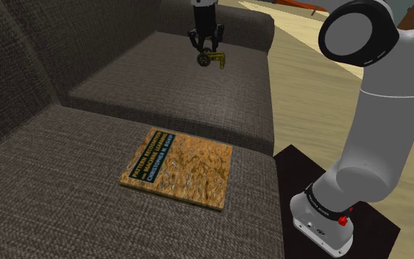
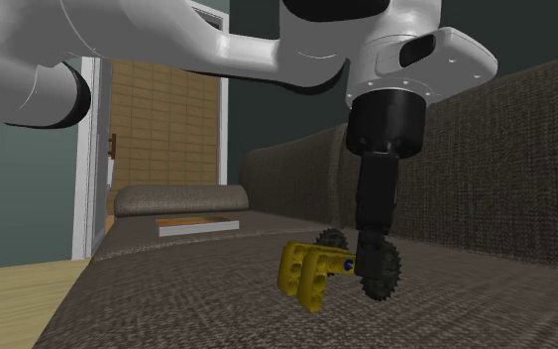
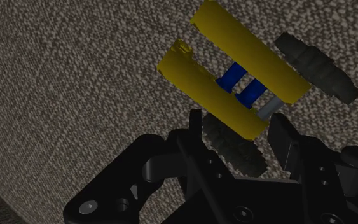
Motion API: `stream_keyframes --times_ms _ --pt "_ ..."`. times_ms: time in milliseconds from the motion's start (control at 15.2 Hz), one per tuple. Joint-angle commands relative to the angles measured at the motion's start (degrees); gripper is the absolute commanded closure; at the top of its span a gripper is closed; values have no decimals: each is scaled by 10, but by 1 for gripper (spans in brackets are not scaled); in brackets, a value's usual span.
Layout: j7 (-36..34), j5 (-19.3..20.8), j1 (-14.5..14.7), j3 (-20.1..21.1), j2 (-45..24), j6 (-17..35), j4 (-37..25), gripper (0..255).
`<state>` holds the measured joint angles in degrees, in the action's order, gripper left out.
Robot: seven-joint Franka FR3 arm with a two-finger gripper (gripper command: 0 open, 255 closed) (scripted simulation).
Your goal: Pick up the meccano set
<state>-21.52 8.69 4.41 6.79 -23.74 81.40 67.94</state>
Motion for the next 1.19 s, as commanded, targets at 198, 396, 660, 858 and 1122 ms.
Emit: stream_keyframes --times_ms 198,396,660,858,1122 --pt "3 1 3 0 -10 -28 -38 255" --pt "6 3 6 0 -23 -59 -81 255" --pt "11 7 11 -1 -47 -105 -152 255" --pt "16 11 17 -3 -75 -148 -223 255" --pt "22 16 24 -6 -111 -191 -302 255"
